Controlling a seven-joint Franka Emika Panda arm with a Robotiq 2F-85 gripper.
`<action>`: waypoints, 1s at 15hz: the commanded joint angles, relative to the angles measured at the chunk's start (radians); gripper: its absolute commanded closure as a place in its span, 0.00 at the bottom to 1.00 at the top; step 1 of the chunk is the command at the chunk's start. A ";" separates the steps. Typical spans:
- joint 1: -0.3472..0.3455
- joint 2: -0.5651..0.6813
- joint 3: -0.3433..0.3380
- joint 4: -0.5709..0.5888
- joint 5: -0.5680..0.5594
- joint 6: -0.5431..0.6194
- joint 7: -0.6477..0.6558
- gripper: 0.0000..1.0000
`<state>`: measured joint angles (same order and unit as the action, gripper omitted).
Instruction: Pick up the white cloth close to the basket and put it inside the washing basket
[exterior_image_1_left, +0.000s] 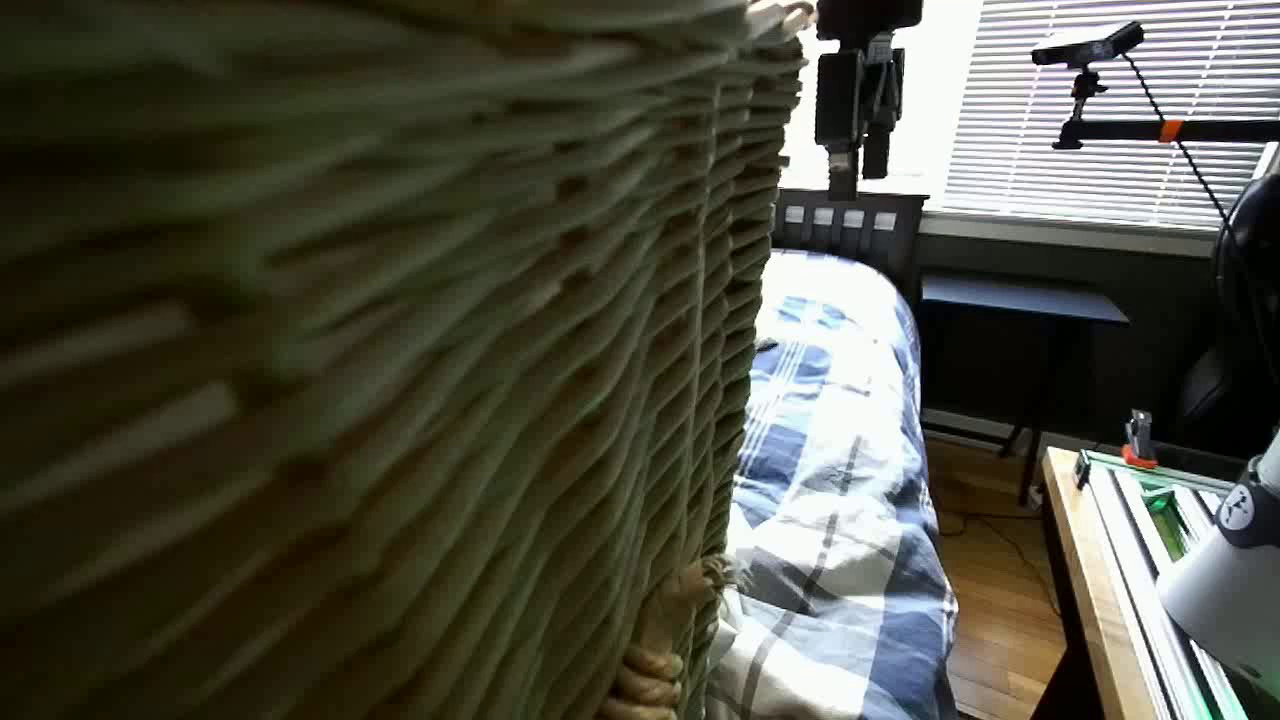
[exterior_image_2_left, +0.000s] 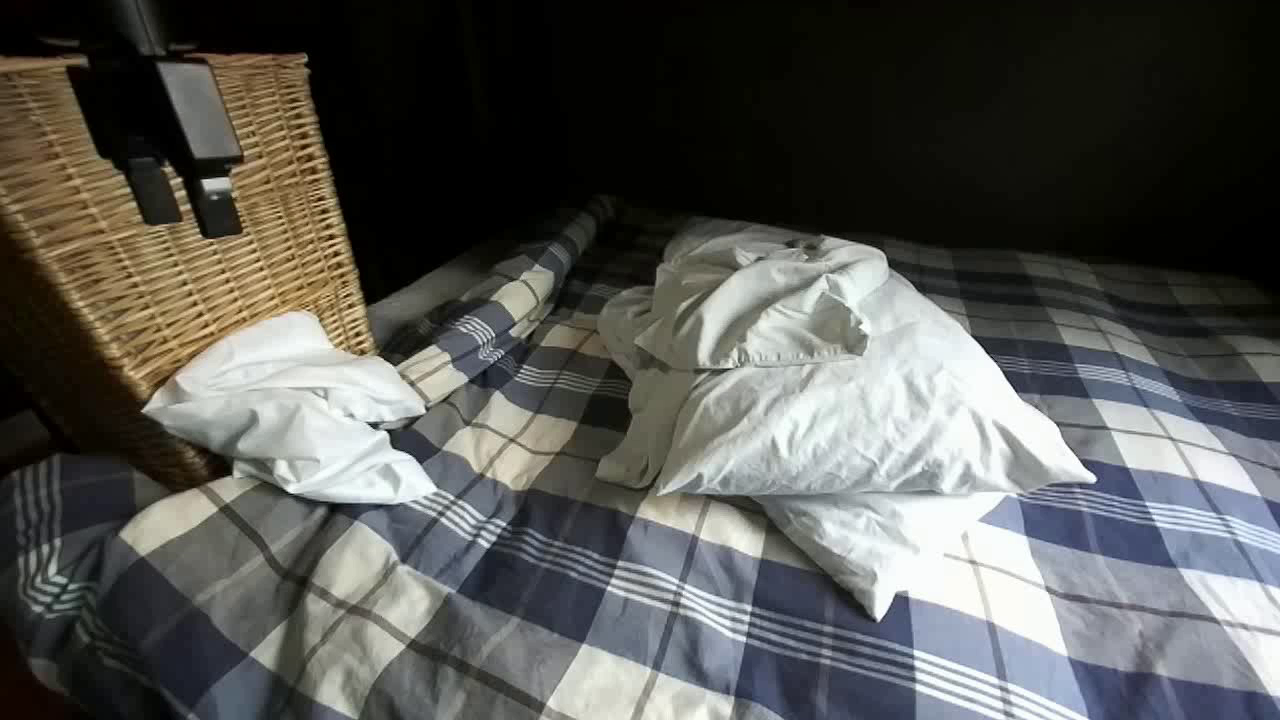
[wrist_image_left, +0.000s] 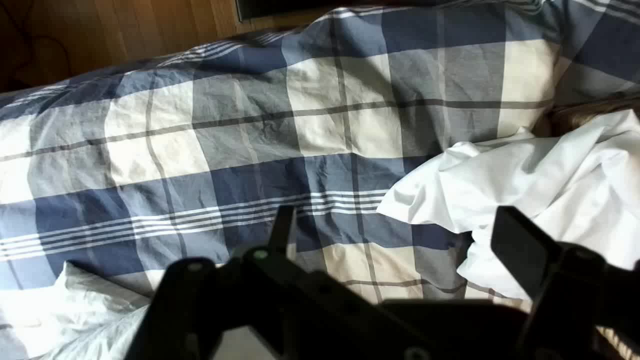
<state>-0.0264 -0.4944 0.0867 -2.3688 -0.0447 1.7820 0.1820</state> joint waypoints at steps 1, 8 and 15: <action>0.009 0.001 -0.008 0.002 -0.003 -0.002 0.003 0.00; 0.009 0.001 -0.008 0.002 -0.003 -0.002 0.003 0.00; 0.123 0.086 -0.051 -0.111 0.232 0.397 -0.236 0.00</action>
<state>0.0506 -0.4430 0.0787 -2.4143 0.0975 2.0136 0.0670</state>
